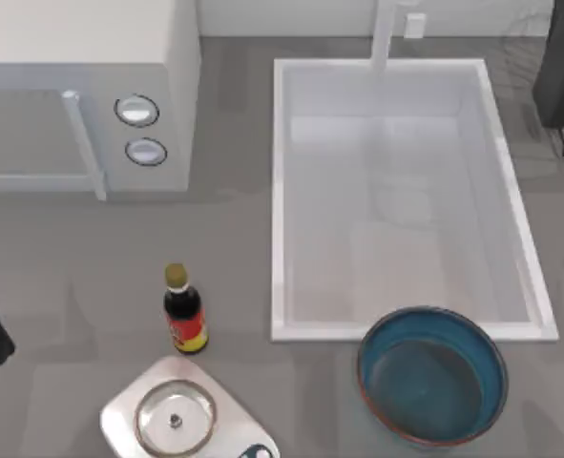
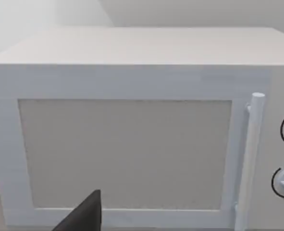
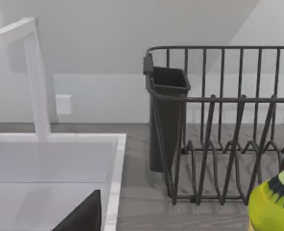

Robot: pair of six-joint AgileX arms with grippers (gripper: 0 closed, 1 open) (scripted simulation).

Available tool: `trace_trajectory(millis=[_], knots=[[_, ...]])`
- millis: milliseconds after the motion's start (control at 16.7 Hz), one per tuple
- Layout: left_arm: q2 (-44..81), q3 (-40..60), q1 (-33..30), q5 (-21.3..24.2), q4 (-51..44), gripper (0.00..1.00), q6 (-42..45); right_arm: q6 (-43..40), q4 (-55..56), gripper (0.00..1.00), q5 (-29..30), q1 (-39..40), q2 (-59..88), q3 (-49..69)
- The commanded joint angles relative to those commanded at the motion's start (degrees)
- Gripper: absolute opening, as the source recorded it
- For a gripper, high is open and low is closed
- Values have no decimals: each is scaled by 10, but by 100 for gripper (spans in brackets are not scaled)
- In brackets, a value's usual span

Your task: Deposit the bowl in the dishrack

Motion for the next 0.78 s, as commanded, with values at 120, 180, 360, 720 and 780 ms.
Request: trace_trajectory(millis=[120,180,360,720,780], knots=[[0,0,0,0,0,100,0,0,-1,100,0,1,1,1],[0,0,0,0,0,100,0,5,-7,100,1,6,7,7],[0,0,0,0,0,100,0,42,-56,100,4,53,62,62],[0,0,0,0,0,100,0,168,-265,100,7,199,327,270],[0,0,0,0,0,100,0,189,-307,100,6,221,386,309]])
